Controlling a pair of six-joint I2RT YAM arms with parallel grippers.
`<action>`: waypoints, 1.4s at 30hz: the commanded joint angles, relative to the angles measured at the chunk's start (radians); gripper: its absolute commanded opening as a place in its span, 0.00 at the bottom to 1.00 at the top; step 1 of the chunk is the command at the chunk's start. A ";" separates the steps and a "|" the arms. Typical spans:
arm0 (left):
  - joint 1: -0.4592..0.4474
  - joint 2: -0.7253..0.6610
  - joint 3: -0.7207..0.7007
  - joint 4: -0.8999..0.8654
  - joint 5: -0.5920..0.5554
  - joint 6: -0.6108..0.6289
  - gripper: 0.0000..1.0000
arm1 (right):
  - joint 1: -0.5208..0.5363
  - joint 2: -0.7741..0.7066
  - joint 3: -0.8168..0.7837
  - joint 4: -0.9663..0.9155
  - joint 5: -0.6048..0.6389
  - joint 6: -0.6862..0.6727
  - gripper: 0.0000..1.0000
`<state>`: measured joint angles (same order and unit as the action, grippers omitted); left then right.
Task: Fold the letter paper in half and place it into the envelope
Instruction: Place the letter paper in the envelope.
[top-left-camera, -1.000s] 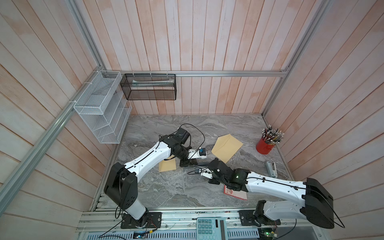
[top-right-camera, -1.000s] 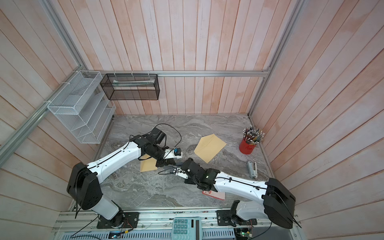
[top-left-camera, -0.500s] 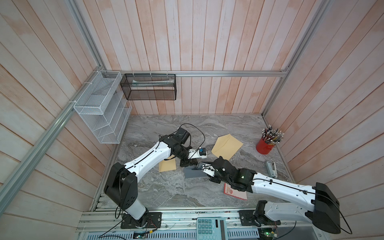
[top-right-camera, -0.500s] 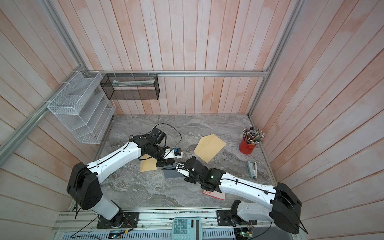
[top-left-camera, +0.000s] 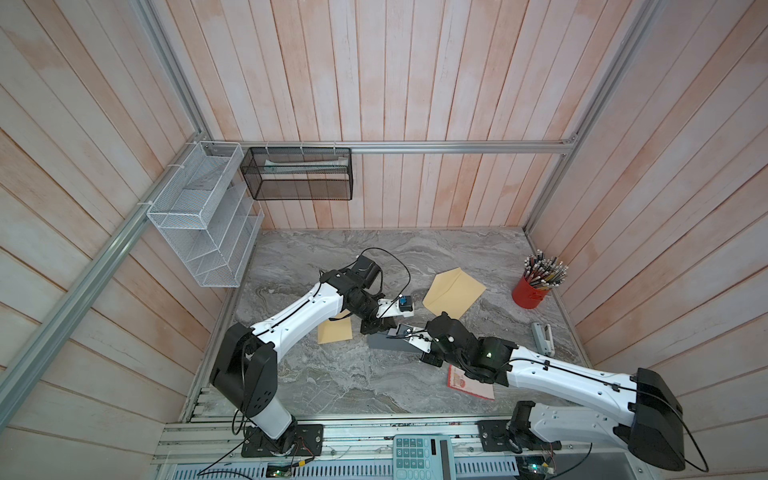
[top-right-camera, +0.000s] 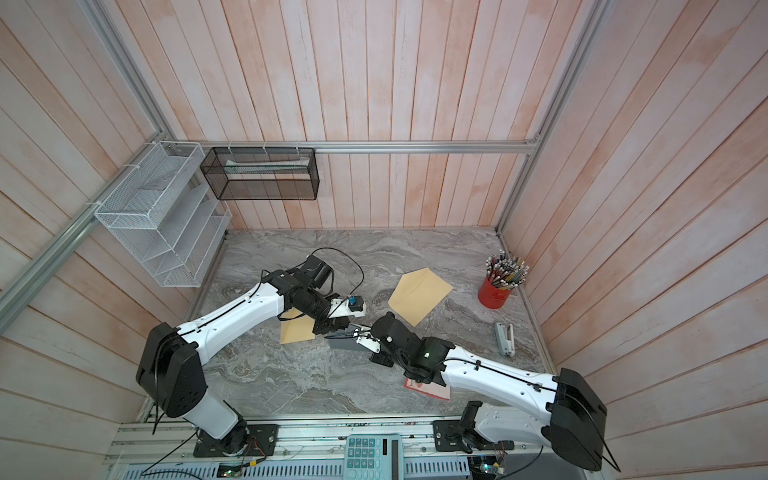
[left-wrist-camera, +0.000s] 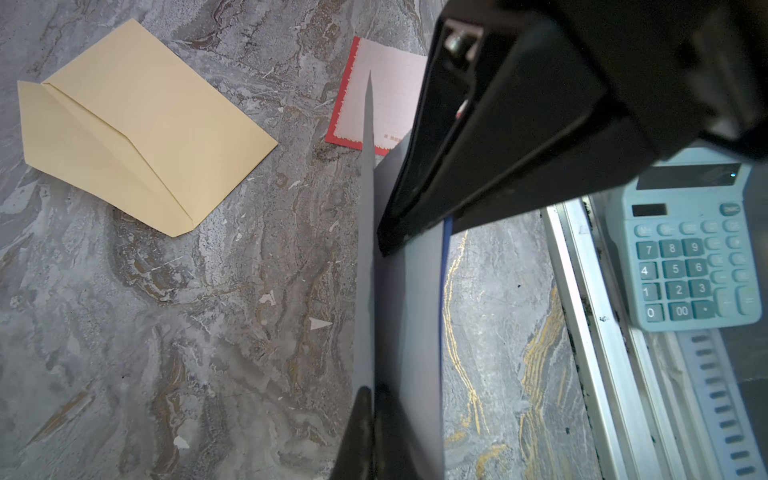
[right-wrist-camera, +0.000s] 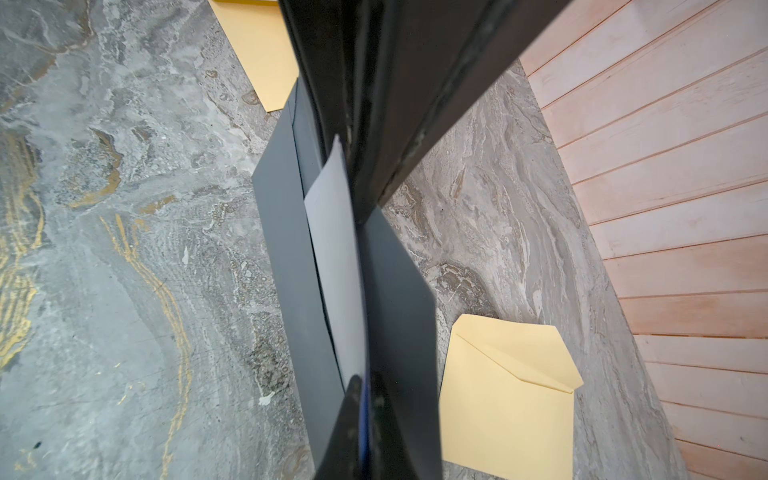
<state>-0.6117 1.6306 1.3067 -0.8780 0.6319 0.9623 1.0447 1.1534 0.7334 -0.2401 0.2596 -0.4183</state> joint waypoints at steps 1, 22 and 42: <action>-0.001 0.009 -0.001 -0.001 0.031 0.016 0.00 | -0.005 -0.007 0.003 -0.025 0.026 0.006 0.06; 0.009 0.008 0.002 -0.001 0.051 0.013 0.00 | -0.005 0.063 -0.016 0.000 0.012 0.056 0.05; 0.010 0.012 0.002 -0.006 0.057 0.011 0.00 | -0.005 -0.010 -0.051 0.013 -0.036 0.143 0.19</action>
<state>-0.6079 1.6310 1.3067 -0.8783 0.6579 0.9619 1.0443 1.1618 0.6975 -0.2314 0.2413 -0.3012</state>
